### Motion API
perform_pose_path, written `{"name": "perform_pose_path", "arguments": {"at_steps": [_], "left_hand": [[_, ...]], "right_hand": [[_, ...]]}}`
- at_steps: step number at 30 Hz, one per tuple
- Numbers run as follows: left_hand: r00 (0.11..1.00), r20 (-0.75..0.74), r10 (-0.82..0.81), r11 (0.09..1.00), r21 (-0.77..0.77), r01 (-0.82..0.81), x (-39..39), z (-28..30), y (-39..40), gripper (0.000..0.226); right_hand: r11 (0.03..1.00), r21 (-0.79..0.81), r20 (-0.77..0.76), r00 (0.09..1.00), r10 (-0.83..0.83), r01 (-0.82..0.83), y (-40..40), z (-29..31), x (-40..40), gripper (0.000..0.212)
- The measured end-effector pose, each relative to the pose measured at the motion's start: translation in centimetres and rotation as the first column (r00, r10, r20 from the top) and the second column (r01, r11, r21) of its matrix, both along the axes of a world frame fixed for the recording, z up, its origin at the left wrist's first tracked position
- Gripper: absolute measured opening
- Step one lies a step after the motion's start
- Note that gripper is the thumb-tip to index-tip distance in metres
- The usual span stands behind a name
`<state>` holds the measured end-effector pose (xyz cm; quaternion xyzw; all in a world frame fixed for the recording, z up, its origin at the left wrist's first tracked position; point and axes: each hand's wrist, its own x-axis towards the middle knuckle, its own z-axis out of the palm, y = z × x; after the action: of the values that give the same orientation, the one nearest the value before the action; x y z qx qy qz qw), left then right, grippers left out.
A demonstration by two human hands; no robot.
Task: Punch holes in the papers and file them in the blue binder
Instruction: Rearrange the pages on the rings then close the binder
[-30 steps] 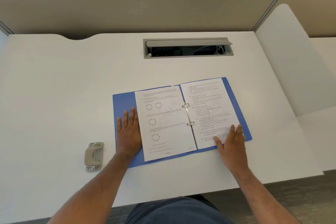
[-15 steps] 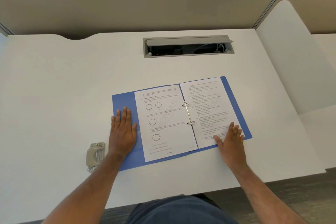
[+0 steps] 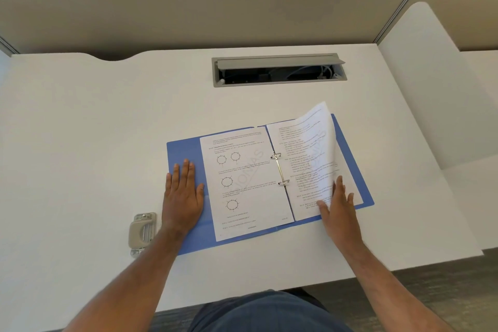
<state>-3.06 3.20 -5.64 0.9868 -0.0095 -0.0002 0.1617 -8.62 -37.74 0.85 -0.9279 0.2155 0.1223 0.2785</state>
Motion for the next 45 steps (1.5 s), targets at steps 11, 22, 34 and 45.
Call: {"name": "perform_pose_path", "arguments": {"at_steps": [11,22,34,45], "left_hand": [[1.0,-0.006,-0.003,1.0,0.009,0.003,0.0,0.0,0.0,0.071],[1.0,-0.006,0.004,1.0,0.001,-0.004,0.0,0.0,-0.1,0.07],[1.0,-0.013,0.009,1.0,-0.002,-0.009,0.0,0.0,0.0,0.07],[1.0,-0.011,0.006,1.0,-0.009,-0.006,0.0,0.1,-0.1,0.07]], "right_hand": [[0.933,0.351,0.184,0.983,0.021,-0.086,4.1,3.1,0.1,0.072],[0.902,0.353,0.206,0.961,0.185,-0.25,6.8,4.5,-0.6,0.069],[0.84,0.342,0.216,0.905,0.367,-0.422,9.6,3.6,-0.5,0.075],[0.966,0.116,0.212,0.956,0.204,-0.231,3.4,1.6,-0.3,0.066]]}}
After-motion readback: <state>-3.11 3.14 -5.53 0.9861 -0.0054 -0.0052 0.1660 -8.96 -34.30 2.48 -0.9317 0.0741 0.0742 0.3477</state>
